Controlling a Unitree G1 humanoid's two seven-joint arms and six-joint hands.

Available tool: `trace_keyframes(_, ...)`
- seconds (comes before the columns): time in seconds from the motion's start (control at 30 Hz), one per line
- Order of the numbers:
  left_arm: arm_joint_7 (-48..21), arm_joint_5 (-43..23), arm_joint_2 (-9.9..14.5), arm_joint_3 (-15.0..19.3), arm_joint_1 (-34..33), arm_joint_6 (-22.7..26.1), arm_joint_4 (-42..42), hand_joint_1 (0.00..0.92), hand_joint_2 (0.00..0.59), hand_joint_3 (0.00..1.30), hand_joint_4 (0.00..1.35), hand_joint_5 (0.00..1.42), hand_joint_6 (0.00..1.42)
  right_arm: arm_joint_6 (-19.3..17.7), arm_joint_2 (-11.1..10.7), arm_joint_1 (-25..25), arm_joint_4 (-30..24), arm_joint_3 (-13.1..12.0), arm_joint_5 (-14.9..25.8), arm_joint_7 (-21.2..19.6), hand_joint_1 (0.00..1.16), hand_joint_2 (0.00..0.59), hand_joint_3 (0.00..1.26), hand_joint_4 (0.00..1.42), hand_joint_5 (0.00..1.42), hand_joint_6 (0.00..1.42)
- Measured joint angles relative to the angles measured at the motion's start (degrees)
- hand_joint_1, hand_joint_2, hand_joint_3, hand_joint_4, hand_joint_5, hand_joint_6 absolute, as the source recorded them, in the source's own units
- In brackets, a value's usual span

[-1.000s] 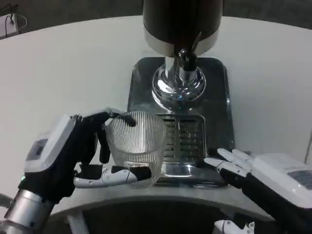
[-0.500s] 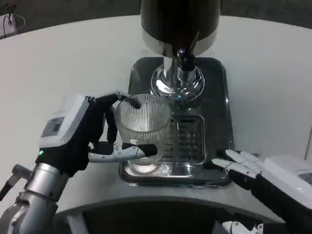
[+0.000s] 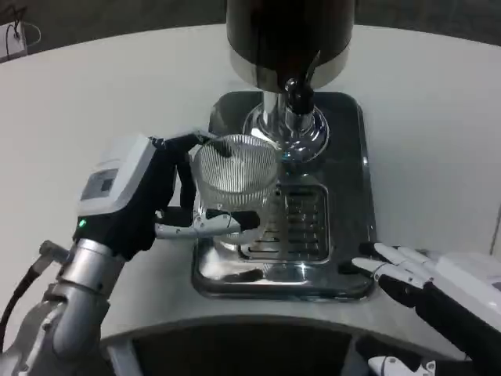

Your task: Grasp the cup under the faucet to collect the drink, then remove the cup.

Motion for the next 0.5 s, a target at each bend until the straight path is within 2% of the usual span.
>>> trace_keyframes(0.5, 2.43, 2.26, -1.85, -6.24, -7.79, 1.43, 5.95, 0.505, 0.0, 1.0, 1.13, 1.36, 1.42, -0.94, -0.97, 1.83, -0.3, -2.61, 2.16, -0.11, 0.37, 0.508, 0.13, 0.0, 0.02, 0.01)
